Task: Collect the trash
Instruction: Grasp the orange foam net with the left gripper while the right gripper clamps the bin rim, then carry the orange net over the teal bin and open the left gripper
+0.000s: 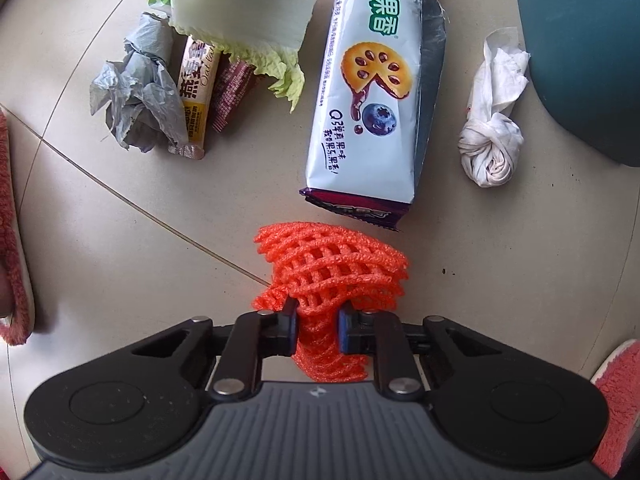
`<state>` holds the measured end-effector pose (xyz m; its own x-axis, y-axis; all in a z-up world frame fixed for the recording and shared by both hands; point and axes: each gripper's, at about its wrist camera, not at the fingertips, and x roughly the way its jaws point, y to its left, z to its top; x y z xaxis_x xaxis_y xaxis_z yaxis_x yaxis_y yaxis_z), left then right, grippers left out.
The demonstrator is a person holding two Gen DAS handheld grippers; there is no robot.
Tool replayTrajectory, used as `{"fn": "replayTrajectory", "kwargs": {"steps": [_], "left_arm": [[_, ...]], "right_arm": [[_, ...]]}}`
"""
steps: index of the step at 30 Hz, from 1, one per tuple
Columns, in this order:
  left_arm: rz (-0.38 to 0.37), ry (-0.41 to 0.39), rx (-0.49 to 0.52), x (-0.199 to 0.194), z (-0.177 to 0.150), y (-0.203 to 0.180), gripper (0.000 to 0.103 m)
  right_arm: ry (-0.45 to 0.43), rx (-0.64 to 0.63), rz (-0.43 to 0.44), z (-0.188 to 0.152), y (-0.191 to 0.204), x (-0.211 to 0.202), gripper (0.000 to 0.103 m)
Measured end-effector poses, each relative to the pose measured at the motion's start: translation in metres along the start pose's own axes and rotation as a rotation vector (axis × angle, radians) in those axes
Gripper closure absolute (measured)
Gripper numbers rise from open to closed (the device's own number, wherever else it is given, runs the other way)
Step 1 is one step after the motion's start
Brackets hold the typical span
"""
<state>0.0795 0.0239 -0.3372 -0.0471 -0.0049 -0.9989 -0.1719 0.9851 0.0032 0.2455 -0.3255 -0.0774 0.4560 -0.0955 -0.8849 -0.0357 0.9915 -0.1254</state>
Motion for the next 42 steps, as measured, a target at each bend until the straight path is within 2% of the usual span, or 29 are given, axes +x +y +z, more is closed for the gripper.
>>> {"fn": "replayTrajectory", "kwargs": {"steps": [6,8,11,17,25,28,31,33,38,42], "left_arm": [[0.018,-0.03,-0.02,-0.042,0.006,0.0,0.089],[0.029,-0.051,-0.006,-0.062,0.006,-0.004,0.089],[0.06,-0.103,0.027,-0.097,0.004,-0.014,0.089],[0.012,-0.213,0.066,-0.18,0.003,-0.036,0.089],[-0.098,-0.419,0.265,-0.308,0.043,-0.111,0.089],[-0.134,-0.461,0.327,-0.336,0.065,-0.145,0.089],[-0.107,-0.493,0.381,-0.342,0.089,-0.183,0.089],[-0.105,-0.483,0.396,-0.334,0.106,-0.205,0.089],[-0.103,-0.405,0.404,-0.292,0.143,-0.243,0.089],[-0.063,-0.348,0.404,-0.251,0.163,-0.264,0.089]], "right_arm": [[-0.012,0.01,-0.013,-0.006,0.0,-0.005,0.089],[-0.013,0.012,-0.032,-0.008,0.0,-0.006,0.098],[-0.01,0.047,-0.008,-0.006,-0.006,-0.006,0.099],[0.005,0.081,0.012,-0.002,-0.012,-0.009,0.1],[0.004,0.097,0.024,0.003,-0.023,-0.009,0.101],[-0.005,0.079,0.027,-0.002,-0.02,-0.01,0.101],[-0.007,0.106,0.051,-0.004,-0.023,-0.009,0.101],[-0.009,0.107,0.06,-0.004,-0.025,-0.01,0.101],[-0.018,0.114,0.085,-0.006,-0.029,-0.01,0.1],[-0.023,0.122,0.112,-0.007,-0.033,-0.01,0.099]]}}
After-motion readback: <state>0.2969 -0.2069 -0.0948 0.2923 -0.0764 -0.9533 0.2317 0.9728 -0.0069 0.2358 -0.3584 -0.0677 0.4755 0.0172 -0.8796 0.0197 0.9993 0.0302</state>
